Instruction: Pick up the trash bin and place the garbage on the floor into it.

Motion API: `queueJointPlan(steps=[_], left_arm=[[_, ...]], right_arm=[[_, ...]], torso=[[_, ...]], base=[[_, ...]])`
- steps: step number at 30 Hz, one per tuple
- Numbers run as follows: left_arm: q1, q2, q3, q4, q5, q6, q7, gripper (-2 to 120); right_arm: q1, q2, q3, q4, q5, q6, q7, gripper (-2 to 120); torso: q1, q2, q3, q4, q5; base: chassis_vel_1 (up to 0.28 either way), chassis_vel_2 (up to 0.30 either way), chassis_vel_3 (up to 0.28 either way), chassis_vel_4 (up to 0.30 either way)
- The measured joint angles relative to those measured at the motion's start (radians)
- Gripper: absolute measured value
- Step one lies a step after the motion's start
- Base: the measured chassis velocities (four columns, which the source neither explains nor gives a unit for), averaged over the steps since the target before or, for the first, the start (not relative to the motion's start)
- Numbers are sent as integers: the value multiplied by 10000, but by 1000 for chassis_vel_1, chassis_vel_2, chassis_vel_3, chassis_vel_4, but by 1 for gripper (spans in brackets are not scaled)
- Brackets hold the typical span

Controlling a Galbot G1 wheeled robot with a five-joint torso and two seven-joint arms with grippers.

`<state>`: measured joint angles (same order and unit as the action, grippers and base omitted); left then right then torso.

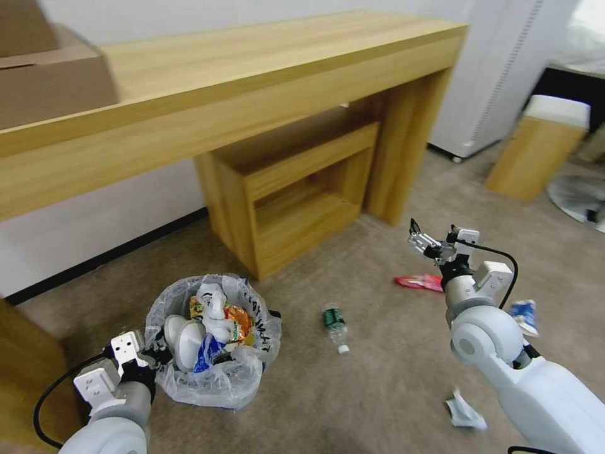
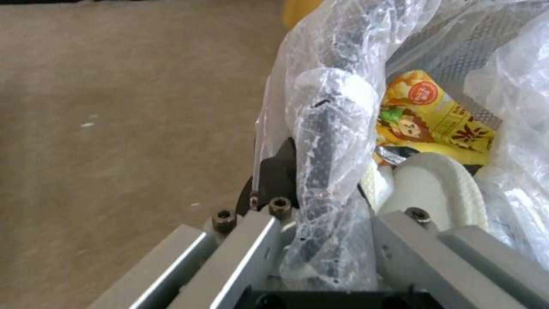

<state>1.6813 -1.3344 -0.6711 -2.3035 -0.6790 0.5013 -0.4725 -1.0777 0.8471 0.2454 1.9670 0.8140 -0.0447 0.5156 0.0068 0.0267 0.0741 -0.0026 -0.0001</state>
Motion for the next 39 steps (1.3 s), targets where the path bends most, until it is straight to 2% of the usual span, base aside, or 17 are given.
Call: queueJointPlan(steps=[8,10,39], left_arm=[[-24,-24,-40,40,-42,7,-33,1],[1,-52,-80,53,-41,11,-87,1],[151,-248,-250,-58,-45,56,-283,1]], right_arm=[[-53,27,-31,-52,-116,118,-55,100],[-115,29,-24,-63,-151,194,-99,100],[-258,125,-367,-147,-731,425,-434,100]], torso=[[0,0,0,0,1],[-1,0,0,7,0],[-1,1,0,3,1]], base=[[-42,-45,-43,-34],[0,0,0,0],[-3,6,4,-5]])
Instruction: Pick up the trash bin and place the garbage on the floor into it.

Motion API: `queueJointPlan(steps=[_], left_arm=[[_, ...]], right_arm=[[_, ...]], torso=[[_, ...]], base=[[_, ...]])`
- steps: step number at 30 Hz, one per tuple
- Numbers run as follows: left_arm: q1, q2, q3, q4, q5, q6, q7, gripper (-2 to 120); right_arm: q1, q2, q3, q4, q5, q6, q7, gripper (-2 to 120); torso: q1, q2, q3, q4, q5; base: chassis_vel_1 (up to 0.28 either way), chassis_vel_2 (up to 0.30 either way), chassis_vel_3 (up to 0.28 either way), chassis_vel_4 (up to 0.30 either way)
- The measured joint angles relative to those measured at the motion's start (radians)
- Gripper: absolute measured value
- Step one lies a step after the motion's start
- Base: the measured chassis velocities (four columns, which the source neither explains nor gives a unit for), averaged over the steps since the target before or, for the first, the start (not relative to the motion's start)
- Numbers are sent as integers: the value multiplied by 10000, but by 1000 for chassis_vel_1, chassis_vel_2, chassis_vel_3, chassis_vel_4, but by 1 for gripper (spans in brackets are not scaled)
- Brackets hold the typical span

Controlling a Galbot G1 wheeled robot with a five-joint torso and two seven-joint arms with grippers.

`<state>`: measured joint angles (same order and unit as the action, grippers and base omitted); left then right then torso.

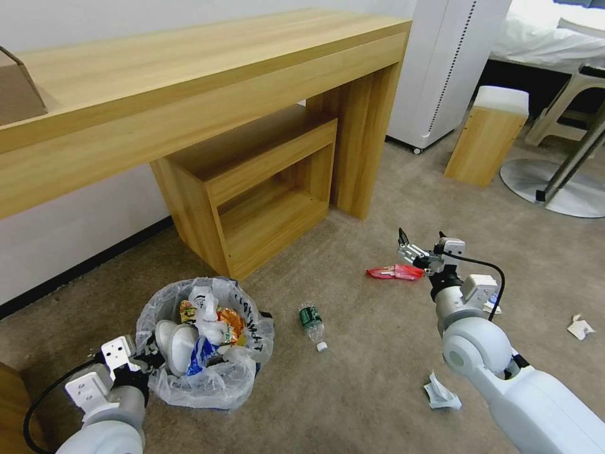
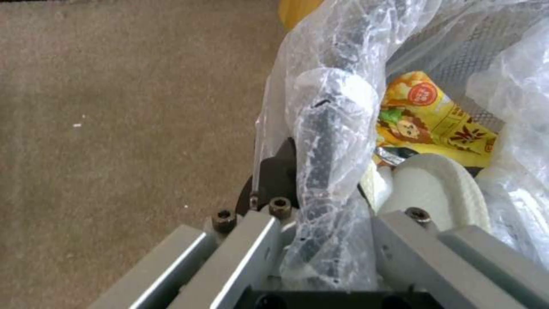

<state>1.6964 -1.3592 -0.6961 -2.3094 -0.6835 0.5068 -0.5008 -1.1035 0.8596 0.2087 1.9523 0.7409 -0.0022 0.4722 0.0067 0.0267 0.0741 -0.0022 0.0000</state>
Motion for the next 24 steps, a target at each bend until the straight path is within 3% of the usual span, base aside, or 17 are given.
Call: queueJointPlan(steps=[11,18,20,24], left_arm=[[30,7,42,-11,38,-18,17,1],[35,-26,84,-11,72,-31,26,1],[35,-26,84,-11,72,-31,26,1],[2,-148,70,67,153,-98,43,1]], right_arm=[[-91,-10,-67,44,60,55,54,100],[746,-46,-1243,-41,2467,-1878,1028,100],[746,-46,-1243,-41,2467,-1878,1028,100],[2702,445,-3540,-1078,4868,-3839,2502,100]], torso=[[1,0,3,0,0],[0,0,0,-1,-1],[0,0,0,-1,-1],[0,-1,1,2,-1]], base=[[-68,72,61,-74],[0,0,0,0],[0,0,0,0],[0,0,0,0]])
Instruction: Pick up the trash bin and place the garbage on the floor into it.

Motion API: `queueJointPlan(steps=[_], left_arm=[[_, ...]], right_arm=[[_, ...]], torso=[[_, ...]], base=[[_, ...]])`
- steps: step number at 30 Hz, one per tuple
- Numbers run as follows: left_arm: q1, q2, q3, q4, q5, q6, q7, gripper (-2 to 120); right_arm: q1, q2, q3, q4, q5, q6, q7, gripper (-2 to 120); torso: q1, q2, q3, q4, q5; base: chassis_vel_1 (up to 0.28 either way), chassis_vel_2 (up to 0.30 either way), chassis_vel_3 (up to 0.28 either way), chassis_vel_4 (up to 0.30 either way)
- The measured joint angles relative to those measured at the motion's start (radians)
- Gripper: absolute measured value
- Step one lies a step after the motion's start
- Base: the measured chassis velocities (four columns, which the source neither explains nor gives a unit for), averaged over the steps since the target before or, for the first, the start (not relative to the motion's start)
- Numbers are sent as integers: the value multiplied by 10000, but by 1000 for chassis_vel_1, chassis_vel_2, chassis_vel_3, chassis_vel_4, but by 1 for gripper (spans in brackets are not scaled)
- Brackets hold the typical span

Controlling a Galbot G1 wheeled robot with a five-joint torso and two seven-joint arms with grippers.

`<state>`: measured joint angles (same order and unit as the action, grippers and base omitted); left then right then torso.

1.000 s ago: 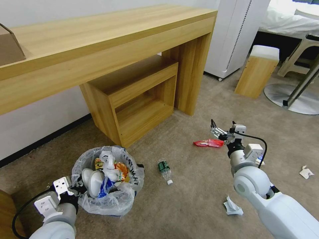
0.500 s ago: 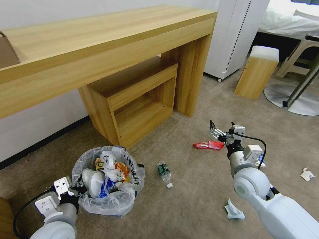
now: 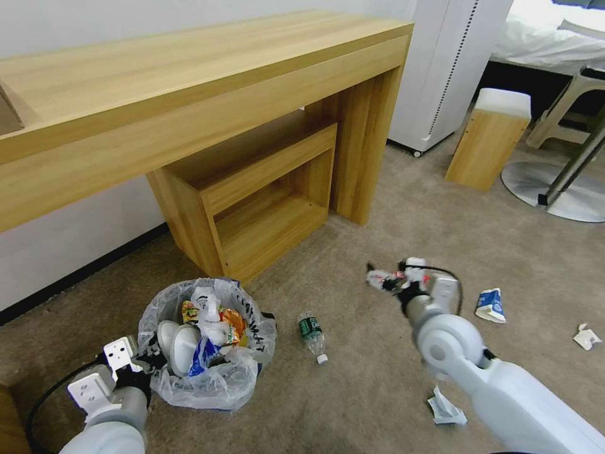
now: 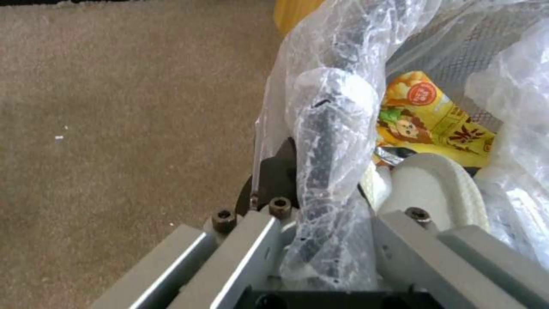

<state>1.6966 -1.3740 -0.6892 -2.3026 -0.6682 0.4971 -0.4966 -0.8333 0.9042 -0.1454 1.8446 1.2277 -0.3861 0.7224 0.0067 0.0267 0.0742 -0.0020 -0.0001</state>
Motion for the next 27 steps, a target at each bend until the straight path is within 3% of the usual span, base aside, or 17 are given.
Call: queueJointPlan(steps=[4,8,16,27], left_arm=[[-159,-9,71,114,16,-5,7,1],[-320,-50,103,315,11,-52,14,1],[-417,-121,94,383,-9,-107,22,1],[-569,-116,53,573,-78,-202,38,1]], right_arm=[[584,250,-605,-669,550,-592,278,100],[1530,646,-2003,-2343,805,-1489,327,100],[2079,1484,-3385,-4102,209,-1615,-334,100],[2292,2313,-4477,-4712,-878,-1310,-909,100]], torso=[[0,0,0,0,-1],[0,1,0,-2,-3],[1,0,1,-3,2],[0,0,0,-2,1]], base=[[0,0,0,0],[0,0,0,0],[0,0,0,0],[0,0,0,0]])
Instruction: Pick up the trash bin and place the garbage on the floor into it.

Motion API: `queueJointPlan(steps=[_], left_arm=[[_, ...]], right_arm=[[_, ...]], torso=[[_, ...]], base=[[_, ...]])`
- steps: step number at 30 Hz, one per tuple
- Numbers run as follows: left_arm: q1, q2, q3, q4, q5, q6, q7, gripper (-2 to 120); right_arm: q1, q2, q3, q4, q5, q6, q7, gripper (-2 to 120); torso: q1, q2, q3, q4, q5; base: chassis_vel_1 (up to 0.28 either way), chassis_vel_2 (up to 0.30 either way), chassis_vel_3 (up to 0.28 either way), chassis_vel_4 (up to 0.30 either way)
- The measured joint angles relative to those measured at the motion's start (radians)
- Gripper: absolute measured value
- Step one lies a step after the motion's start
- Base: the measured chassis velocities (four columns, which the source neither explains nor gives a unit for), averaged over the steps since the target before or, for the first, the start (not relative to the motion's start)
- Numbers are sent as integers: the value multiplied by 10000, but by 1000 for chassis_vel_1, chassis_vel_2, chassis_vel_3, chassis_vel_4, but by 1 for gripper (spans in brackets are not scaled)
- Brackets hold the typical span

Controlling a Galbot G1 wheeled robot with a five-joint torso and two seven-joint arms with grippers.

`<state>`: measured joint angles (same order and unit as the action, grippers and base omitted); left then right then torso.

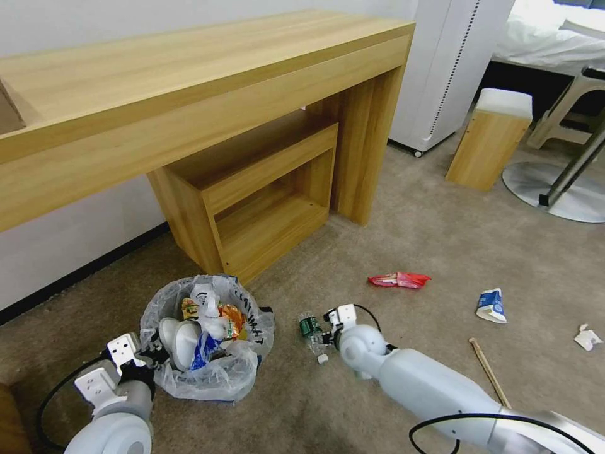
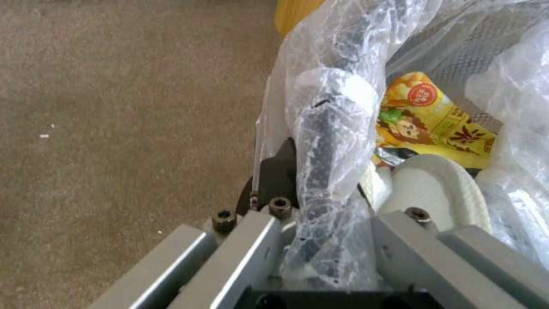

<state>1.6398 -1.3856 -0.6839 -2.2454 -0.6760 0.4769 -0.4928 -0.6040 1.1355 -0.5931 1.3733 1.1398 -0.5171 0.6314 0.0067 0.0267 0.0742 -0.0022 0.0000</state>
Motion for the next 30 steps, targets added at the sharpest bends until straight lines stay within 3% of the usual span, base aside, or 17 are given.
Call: queueJointPlan(steps=[18,26,29,30], left_arm=[[230,87,-127,-277,-64,-191,22,1],[191,82,-69,-238,-66,-212,32,1],[176,80,-53,-209,-62,-212,36,1],[176,80,-53,-209,-62,-212,36,1]], right_arm=[[332,1273,-680,-1775,-688,250,-179,92],[203,1327,-612,-2129,-1022,485,-214,79],[134,1318,-592,-2227,-1138,620,-250,64],[134,1318,-592,-2227,-1138,620,-250,64]], torso=[[1,0,0,1,-1],[0,0,0,-1,-1],[0,0,0,-1,-1],[0,0,0,-1,-1]], base=[[0,0,0,0],[0,0,0,0],[0,0,0,0],[0,0,0,0]])
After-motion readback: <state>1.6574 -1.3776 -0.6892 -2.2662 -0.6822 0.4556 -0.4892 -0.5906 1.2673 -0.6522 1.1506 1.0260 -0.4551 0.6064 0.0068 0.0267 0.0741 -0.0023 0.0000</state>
